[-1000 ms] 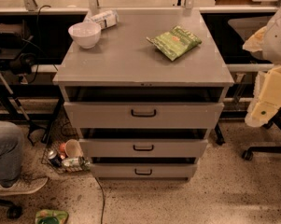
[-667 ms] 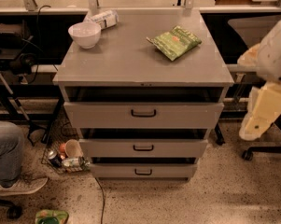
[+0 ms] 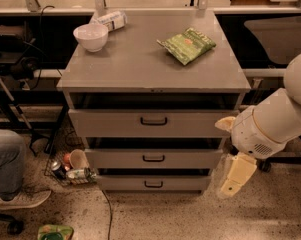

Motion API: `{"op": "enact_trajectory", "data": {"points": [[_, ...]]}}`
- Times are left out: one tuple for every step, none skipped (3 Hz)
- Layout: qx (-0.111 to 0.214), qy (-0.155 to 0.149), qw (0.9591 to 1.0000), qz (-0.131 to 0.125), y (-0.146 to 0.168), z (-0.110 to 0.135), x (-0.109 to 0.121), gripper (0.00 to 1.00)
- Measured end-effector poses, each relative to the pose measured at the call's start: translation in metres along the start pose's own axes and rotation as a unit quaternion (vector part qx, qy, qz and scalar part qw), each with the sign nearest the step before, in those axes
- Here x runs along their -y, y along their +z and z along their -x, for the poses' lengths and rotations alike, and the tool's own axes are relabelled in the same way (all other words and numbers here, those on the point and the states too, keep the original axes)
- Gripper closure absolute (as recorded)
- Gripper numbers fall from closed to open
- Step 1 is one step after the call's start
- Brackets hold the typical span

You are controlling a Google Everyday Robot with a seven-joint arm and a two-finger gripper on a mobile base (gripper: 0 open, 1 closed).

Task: Open bottom drawer

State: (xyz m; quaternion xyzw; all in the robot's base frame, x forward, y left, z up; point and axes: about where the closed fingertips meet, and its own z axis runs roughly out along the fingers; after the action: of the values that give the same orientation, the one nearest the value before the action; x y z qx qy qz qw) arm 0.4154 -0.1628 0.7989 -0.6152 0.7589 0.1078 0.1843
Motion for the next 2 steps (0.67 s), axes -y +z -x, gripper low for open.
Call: {"op": "enact_trajectory", "data": {"points": [[0.0,0.0,1.0,0.0,0.0,0.0,0.0,0.0],[-0.002,0.021,0.9997,0.016,0.021,-0.014,-0.003,0.0]]}}
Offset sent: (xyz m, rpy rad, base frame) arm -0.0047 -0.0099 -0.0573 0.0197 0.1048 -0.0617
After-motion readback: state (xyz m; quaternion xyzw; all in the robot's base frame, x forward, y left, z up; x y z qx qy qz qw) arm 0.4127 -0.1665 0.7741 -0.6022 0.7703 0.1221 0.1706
